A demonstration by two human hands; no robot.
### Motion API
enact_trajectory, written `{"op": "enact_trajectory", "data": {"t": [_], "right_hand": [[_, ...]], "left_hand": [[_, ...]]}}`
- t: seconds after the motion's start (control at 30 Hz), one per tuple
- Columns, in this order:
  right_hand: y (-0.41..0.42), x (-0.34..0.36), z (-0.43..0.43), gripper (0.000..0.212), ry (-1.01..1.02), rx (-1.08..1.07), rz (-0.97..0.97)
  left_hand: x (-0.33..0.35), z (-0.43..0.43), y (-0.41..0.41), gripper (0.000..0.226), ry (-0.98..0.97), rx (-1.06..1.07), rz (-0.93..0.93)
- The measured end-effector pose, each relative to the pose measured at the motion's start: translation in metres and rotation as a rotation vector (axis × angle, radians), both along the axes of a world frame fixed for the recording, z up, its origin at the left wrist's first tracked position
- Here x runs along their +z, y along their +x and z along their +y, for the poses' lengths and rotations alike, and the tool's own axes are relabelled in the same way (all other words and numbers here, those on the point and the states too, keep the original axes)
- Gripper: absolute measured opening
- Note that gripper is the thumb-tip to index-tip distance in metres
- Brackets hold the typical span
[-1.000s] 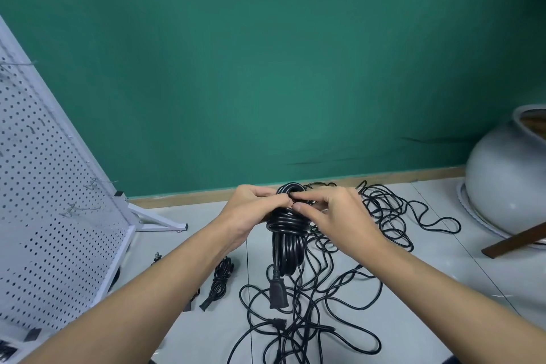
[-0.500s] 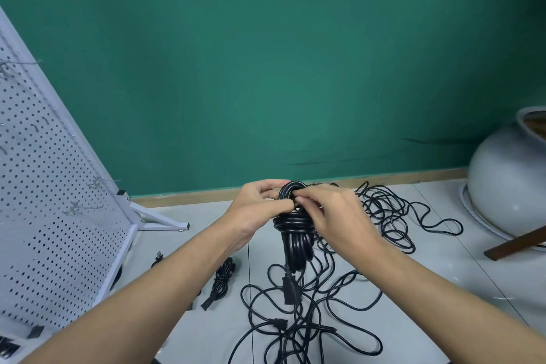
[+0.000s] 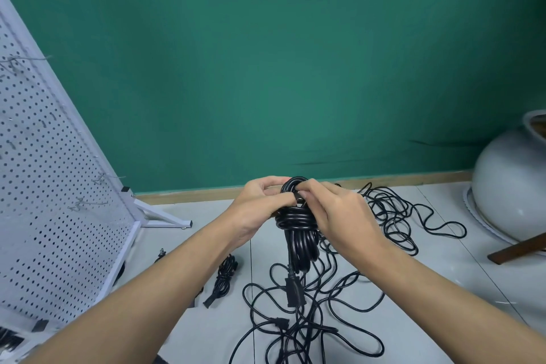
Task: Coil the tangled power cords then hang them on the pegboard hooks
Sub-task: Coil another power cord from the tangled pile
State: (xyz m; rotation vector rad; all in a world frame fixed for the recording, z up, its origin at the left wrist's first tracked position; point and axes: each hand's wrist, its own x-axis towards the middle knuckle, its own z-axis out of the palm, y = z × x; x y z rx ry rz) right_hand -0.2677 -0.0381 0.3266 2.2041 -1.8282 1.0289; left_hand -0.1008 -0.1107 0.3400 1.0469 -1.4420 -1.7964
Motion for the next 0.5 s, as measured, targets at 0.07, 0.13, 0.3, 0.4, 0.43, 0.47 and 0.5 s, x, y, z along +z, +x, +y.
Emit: {"op": "enact_trajectory", "data": {"t": [0.07, 0.13, 0.3, 0.4, 0.43, 0.47, 0.5], "right_hand": [[0.0017, 0.0011, 0.0009, 0.029, -0.005, -0.004, 0.024], [0.0046, 0.0015, 0.0026, 0.027, -0.028, -0.013, 0.076], [0.0082, 0.0073, 0.0044, 0.018, -0.078, -0.061, 0.140], [0.0085, 0.0087, 0.0025, 0.016, -0.144, -0.080, 0.146], [0.0083, 0.0083, 0.0011, 0.016, -0.157, -0.089, 0.153], [0.0083, 0.0078, -0.0004, 0.015, -0.161, -0.100, 0.161], [0.0085, 0.0071, -0.0020, 0.012, -0.162, -0.111, 0.174]], "left_hand": [[-0.0023, -0.0018, 0.0004, 0.047, -0.008, -0.006, 0.004], [-0.0044, -0.0033, 0.0008, 0.048, -0.022, -0.009, -0.007], [-0.0055, -0.0043, -0.0011, 0.048, -0.093, 0.026, -0.035], [-0.0033, -0.0038, -0.0003, 0.047, -0.113, 0.023, -0.013], [-0.0028, -0.0034, -0.0004, 0.045, -0.122, 0.017, -0.008], [-0.0027, -0.0029, -0.0007, 0.043, -0.131, 0.012, -0.001], [-0.0028, -0.0027, -0.0013, 0.042, -0.134, 0.009, 0.006]]}}
